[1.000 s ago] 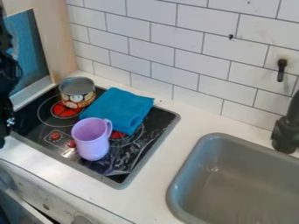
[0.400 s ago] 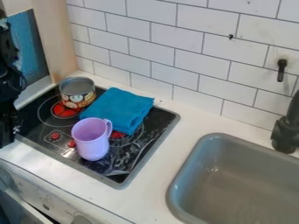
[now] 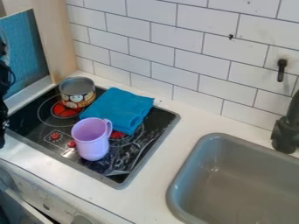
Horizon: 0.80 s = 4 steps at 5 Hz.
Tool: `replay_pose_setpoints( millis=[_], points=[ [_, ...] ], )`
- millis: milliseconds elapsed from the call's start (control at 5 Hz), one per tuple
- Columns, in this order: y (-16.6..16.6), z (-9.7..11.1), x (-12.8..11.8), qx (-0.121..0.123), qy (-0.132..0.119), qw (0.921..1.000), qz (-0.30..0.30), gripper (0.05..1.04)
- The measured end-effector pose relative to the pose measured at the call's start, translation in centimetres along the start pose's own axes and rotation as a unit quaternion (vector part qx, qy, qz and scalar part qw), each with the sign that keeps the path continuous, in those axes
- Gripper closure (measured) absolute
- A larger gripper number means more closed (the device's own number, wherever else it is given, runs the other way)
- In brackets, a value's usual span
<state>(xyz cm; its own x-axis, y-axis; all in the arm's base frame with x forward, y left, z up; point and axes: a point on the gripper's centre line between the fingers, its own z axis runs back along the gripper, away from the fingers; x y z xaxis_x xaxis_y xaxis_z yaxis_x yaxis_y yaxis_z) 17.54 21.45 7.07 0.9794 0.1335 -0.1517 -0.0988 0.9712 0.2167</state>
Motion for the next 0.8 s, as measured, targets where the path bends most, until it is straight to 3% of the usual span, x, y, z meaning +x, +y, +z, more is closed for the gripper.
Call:
replay_pose_setpoints(
  millis=[200, 400, 800],
  points=[
    [1.4, 0.2, -0.2, 0.003, -0.002, 1.0, 0.009, 0.085],
    [1.1, -0.5, -0.2, -0.018, 0.002, 0.9998, 0.004, 0.085],
    [0.4, -0.6, 0.1, -0.052, -0.014, 0.9986, 0.0, 0.085]
  ],
)
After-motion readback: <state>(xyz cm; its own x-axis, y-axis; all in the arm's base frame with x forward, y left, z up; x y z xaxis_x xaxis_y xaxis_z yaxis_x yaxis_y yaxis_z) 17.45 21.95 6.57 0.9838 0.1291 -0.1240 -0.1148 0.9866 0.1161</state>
